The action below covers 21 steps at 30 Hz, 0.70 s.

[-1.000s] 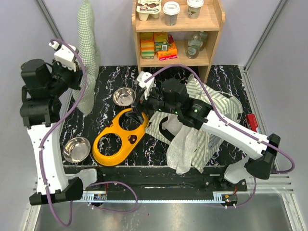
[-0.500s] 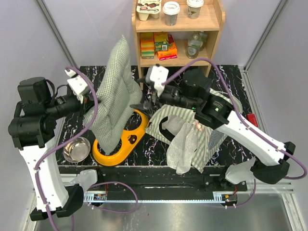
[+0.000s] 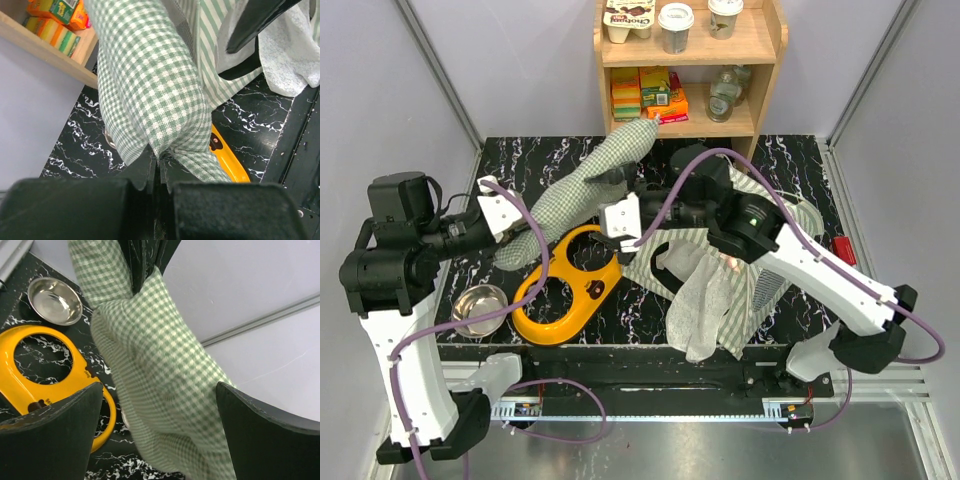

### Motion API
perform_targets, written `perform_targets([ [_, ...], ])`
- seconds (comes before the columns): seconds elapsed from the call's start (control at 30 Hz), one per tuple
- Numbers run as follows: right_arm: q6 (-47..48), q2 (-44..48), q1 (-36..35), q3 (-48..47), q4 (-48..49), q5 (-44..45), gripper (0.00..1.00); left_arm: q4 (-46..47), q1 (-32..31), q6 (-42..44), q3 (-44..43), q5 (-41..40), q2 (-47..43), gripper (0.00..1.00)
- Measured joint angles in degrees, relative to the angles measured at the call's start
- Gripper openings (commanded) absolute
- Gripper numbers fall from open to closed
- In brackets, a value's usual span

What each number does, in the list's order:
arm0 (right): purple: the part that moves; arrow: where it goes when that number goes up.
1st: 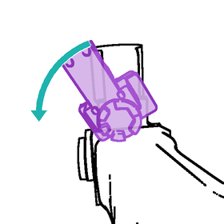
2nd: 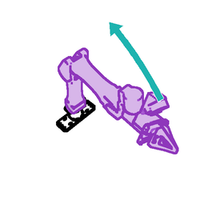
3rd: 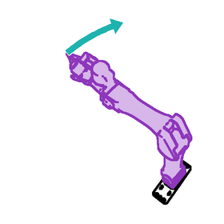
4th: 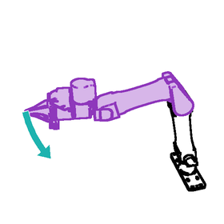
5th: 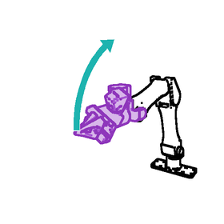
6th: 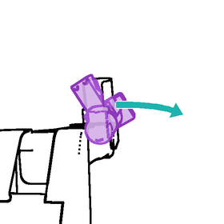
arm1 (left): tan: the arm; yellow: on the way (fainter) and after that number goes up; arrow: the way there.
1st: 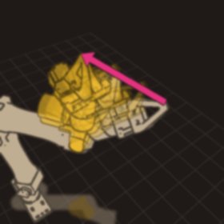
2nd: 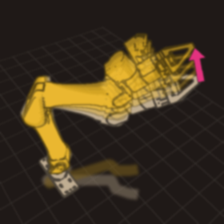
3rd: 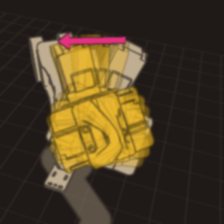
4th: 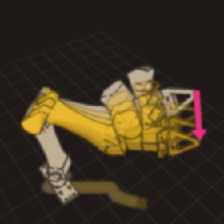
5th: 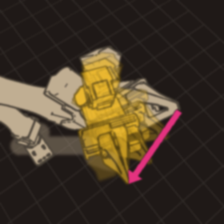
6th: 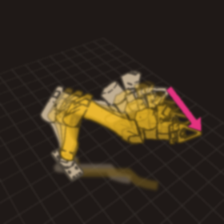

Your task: Set up the pet tent

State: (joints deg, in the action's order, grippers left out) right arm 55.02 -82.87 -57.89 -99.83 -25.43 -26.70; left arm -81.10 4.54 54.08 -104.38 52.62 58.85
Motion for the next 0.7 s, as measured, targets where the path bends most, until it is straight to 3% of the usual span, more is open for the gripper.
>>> perform_targets([
  [0.33,9.1,-10.3,-5.0,-8.6,-5.3,7.3,0.97,-0.1,-7.1,2.0,2.5,-1.3,0.3,0.0],
  [0.37,9.7,-11.3,-5.4,-9.4,-6.3,8.1,0.84,-0.1,-7.5,2.1,2.5,-1.4,0.3,0.0],
  [0.47,11.5,-14.4,-5.9,-12.2,-10.1,10.7,0.31,-0.3,-7.7,2.5,2.5,-1.3,0.4,0.0],
  [0.5,11.6,-15.3,-5.9,-13.3,-11.6,11.5,0.05,-0.3,-7.7,2.4,2.5,-1.3,0.4,0.0],
  [0.57,10.3,-16.7,-6.0,-15.3,-14.1,12.3,0.0,-0.3,-7.7,0.6,2.5,-1.5,0.6,0.16],
  [0.7,6.9,-16.9,-6.3,-15.6,-16.6,15.3,0.0,4.0,-7.7,-9.0,3.8,-3.7,0.5,0.7],
])
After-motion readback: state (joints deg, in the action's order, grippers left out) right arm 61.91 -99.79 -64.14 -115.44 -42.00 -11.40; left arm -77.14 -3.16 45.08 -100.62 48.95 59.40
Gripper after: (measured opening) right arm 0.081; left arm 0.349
